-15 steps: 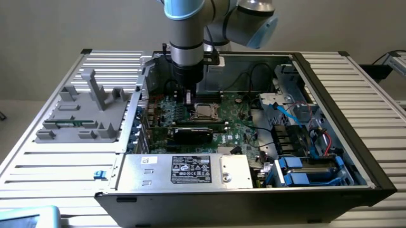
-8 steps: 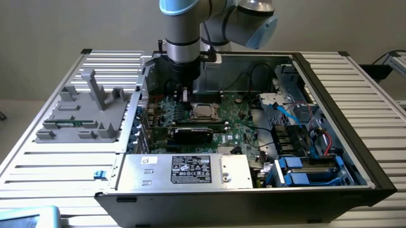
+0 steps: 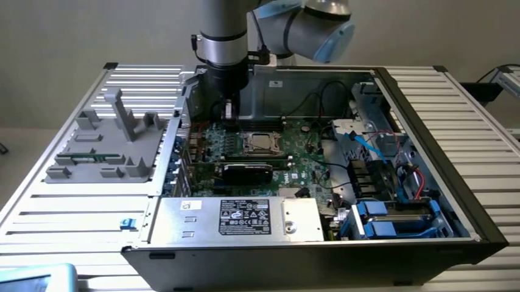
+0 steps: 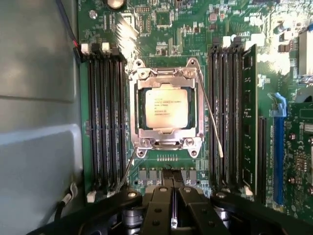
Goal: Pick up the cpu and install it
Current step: 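Place the cpu into insertion slot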
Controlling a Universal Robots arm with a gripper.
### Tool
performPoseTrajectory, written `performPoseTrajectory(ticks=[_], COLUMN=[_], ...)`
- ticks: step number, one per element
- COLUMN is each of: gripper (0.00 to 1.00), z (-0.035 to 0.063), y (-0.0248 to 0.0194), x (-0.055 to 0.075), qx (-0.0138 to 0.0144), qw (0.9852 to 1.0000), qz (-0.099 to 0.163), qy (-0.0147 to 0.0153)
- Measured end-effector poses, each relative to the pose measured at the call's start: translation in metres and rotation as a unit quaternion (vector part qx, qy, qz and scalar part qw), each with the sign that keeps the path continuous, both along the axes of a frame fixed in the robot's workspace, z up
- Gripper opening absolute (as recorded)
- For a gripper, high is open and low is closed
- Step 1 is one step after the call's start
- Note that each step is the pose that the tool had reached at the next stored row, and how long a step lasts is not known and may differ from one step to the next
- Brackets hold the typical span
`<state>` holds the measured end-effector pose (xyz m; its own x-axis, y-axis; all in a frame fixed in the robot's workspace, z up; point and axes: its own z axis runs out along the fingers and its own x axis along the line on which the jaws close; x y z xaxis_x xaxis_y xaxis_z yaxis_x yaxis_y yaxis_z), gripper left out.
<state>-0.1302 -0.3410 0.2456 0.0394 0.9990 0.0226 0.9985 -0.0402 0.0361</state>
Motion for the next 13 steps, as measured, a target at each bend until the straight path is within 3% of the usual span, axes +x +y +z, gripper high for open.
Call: performPoseTrajectory(ticks=[9, 13], gripper=[0.11, 0.11], z=[0.0409, 0.0542], y=[0.0001, 0.0036], x=[-0.004, -0.007], qx=[-0.0001, -0.0001], qw=[1.0000, 1.0000], qz=[0.000, 0.000], qy=[-0.0002, -0.0003])
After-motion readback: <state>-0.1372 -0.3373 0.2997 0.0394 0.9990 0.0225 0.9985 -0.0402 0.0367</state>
